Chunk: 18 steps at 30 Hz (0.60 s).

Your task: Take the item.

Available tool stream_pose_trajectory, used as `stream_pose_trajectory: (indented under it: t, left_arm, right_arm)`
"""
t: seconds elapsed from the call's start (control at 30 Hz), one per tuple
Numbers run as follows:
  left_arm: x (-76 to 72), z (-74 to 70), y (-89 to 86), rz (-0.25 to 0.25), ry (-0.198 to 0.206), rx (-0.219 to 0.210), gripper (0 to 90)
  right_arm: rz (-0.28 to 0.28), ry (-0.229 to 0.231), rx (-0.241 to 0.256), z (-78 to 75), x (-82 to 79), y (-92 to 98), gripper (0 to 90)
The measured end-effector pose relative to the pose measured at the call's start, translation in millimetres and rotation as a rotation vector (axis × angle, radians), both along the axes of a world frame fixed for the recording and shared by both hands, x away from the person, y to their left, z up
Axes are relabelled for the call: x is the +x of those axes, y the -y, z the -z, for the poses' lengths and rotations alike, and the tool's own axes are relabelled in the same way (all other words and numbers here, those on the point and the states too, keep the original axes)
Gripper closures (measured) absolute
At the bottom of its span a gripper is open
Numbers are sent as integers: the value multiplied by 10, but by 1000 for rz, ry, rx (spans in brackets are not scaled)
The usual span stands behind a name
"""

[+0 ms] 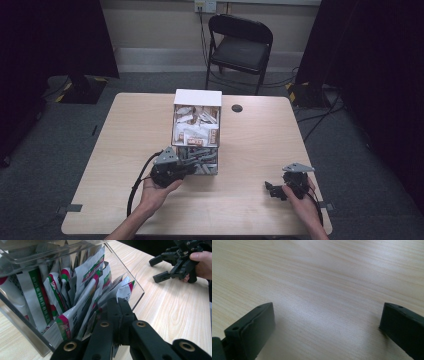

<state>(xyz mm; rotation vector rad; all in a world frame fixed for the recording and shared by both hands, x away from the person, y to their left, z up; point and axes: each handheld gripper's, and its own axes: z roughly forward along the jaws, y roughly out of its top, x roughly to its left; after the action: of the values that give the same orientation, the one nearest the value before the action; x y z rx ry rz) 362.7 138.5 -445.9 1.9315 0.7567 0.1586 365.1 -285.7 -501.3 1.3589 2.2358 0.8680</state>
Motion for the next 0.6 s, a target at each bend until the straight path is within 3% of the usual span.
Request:
stream_pose_trajectory:
  t: [0.6]
  left_arm:
    - [-36, -126, -98, 1, 4, -53, 900]
  right_arm:
    - [0, 0, 0, 0, 0, 0, 0]
